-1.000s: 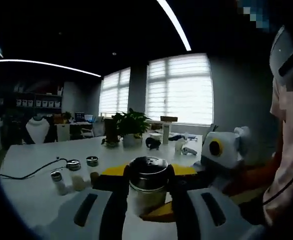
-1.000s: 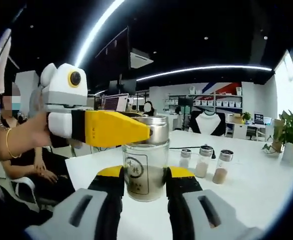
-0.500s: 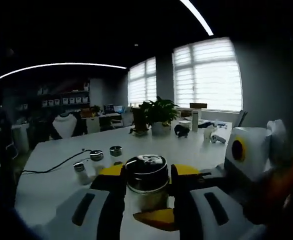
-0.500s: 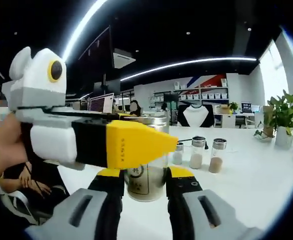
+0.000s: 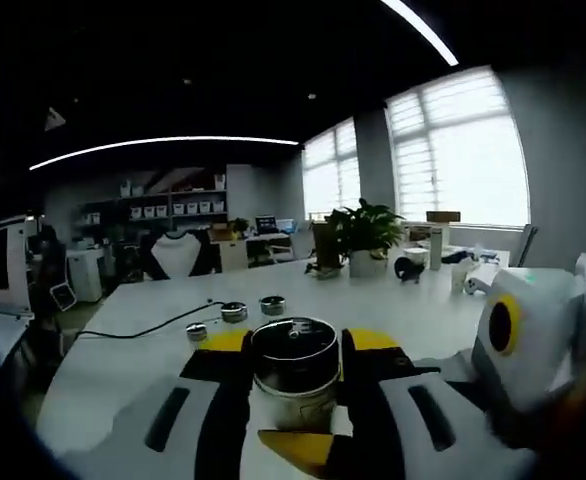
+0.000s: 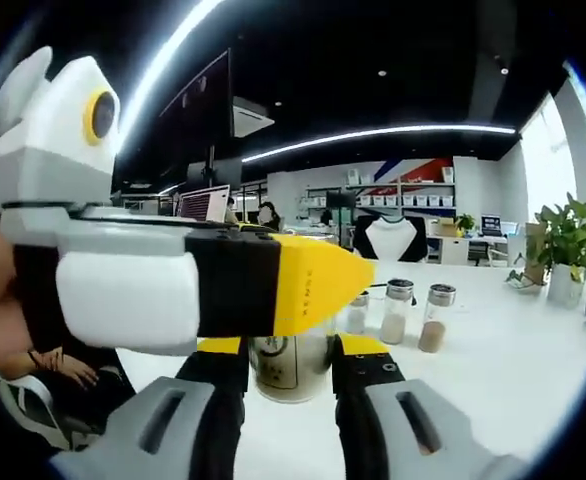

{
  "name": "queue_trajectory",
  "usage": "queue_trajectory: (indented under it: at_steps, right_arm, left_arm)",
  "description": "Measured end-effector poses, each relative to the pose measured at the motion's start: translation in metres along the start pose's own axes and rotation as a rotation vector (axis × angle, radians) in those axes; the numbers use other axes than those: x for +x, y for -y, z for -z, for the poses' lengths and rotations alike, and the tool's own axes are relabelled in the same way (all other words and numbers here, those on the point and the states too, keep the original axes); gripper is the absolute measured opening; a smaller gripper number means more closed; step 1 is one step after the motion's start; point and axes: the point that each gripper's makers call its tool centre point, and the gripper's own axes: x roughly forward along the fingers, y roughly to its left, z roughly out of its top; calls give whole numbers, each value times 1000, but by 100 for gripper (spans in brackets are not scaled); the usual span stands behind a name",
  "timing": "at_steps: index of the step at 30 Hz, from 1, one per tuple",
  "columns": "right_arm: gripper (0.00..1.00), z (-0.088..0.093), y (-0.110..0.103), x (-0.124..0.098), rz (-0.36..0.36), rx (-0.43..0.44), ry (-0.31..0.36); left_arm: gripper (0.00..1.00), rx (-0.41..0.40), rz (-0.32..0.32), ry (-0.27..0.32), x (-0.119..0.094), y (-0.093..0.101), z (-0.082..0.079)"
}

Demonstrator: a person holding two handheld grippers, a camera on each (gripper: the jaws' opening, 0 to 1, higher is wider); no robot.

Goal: Rotate the seasoning bottle until the label or dispensing opening points toward the visible target arrow and the bottle remains upright within the marked orientation range

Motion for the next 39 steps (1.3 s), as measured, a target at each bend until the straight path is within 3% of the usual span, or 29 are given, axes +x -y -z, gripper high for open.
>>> queue_trajectory:
  at_steps: [2,9,13,19,24,29,33,36,38,39]
  right_arm:
    - [30,1,0,0,-2,7,-3]
    - [30,6,2,-1,-18,23,-16]
    - [31,8,3,-1,-37,-35,-30]
    - [31,11,1,1,-83,15,-48]
    - [33,5,2,0,-97,50,-32]
    - [54,15,7,-3,-104,60,-79]
    - [63,21,12,-9,-111,38,-93]
    - [84,23,18,-11,-114,-1,-108]
    - [97,27,27,-13,-116,29,-120]
    - [99,29,31,-14,-109,46,-124]
  left_arm:
    - [37,1,-17,15,1,0,1]
    - [36,-5,14,37,1,3,4]
    - [35,-11,61,33,2,5,5]
    - [34,-47,91,30,3,0,10]
    - [34,-22,131,31,5,0,11]
    - [34,-13,142,49,5,-9,11]
    - [34,3,119,79,4,-22,10]
    - [34,11,112,84,5,-29,11]
    - [34,6,102,84,6,-37,14]
    - [34,3,100,82,6,-40,16]
